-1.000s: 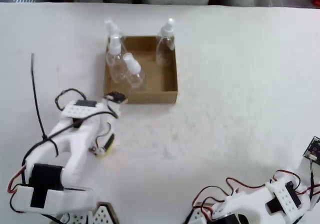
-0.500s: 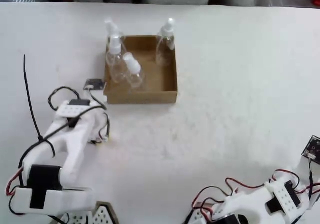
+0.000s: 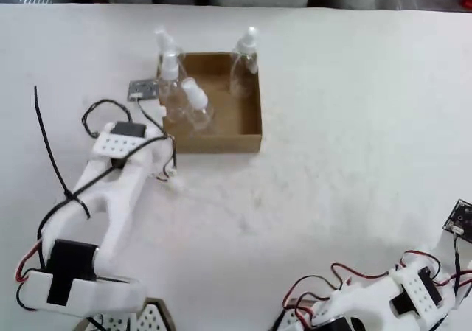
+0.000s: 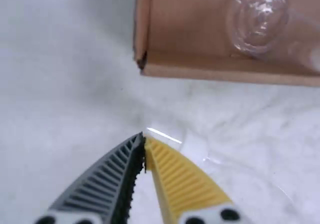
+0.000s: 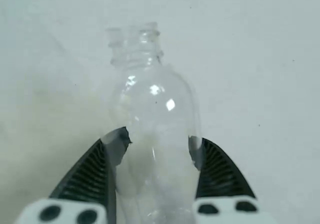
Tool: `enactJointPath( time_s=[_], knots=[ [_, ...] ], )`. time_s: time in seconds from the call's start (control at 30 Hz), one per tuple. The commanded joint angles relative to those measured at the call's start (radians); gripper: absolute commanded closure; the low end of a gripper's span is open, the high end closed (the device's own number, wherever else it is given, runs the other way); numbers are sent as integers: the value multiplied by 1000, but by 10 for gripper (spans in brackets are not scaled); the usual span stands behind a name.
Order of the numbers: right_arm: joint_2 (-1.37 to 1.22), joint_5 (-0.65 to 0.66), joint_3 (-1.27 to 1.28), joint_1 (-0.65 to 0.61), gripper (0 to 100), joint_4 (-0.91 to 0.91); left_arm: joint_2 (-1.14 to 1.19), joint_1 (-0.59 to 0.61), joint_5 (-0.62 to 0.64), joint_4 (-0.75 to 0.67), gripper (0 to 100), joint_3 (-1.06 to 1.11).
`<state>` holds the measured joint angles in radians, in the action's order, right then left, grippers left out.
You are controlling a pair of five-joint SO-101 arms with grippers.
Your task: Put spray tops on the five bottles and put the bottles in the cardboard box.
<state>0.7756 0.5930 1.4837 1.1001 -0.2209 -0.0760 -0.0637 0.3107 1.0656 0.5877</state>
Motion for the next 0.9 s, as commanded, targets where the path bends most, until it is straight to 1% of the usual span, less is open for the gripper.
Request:
enactJointPath(
  time_s=[0.0, 0.2, 0.4, 0.57, 0.63, 0.7, 0.77, 0.8, 0.87],
  knots=[
    [21, 2, -8, -12, 981, 22, -7, -30, 58, 31, 980, -63],
    [15, 2, -8, -36, 981, 22, -8, -45, 184, 11, 980, -74],
    [13, 2, -8, -44, 981, 22, -31, -56, 161, 12, 980, -61],
    [13, 2, -8, -64, 981, 18, -220, -56, 135, 9, 976, 17],
    [13, 2, -8, -64, 981, 16, -300, -56, 137, -17, 932, 68],
    [13, 0, -8, -64, 981, 16, -354, -56, 143, -35, 835, 127],
    [13, 0, -8, -64, 981, 16, -386, -82, 138, -31, 744, 173],
    [13, 0, -8, -64, 981, 16, -390, -99, 137, -31, 718, 196],
    [13, 0, -8, -64, 981, 16, -390, -136, 135, -32, 706, 239]
  ],
)
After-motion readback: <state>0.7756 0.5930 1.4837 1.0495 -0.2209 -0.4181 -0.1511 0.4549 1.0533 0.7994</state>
